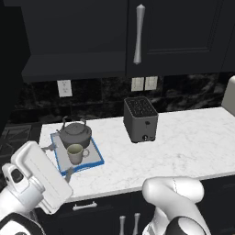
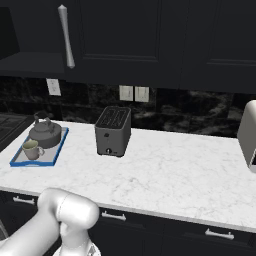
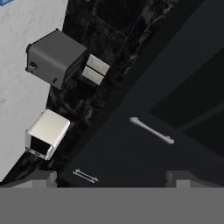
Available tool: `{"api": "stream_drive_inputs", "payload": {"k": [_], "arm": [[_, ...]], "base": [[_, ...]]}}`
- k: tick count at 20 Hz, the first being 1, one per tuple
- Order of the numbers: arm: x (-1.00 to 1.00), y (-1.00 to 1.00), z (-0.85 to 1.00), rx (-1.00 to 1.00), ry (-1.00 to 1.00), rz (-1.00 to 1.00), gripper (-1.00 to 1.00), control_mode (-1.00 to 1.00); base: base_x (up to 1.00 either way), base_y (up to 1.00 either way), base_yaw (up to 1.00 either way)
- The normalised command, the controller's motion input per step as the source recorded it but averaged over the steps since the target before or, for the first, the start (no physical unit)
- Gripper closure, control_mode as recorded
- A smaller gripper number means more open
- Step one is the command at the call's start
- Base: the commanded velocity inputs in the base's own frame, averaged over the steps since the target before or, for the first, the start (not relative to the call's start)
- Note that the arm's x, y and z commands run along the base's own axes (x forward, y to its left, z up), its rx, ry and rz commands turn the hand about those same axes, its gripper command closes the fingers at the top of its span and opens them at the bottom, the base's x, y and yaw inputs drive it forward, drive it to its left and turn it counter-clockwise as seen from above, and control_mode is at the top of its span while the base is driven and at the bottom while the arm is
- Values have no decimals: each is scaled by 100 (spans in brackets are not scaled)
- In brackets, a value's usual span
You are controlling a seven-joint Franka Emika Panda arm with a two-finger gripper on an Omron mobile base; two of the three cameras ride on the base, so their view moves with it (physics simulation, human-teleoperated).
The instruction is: Pick the kettle from the counter and place it on the tray. Then pick the mug from the cabinet and place it on the tray. Then close the cabinet doors.
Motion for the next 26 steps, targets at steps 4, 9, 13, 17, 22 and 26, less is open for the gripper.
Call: {"api": "stream_drive_inputs", "payload": {"k": [4, 9, 13, 17, 22, 26], "arm": [[-16, 41, 24, -5, -6, -12, -100, -100], [-1, 54, 19, -14, -2, -6, -100, -100], [0, 42, 6, -15, -4, -2, -100, -100], [0, 25, 12, -6, -7, 0, -100, -100], [0, 10, -21, -3, -2, 0, -100, -100], [1, 26, -58, -10, -1, 0, -100, -100]], "base": [[0, 0, 0], [0, 0, 0], [0, 0, 0], [0, 0, 0], [0, 0, 0], [0, 0, 0]]}}
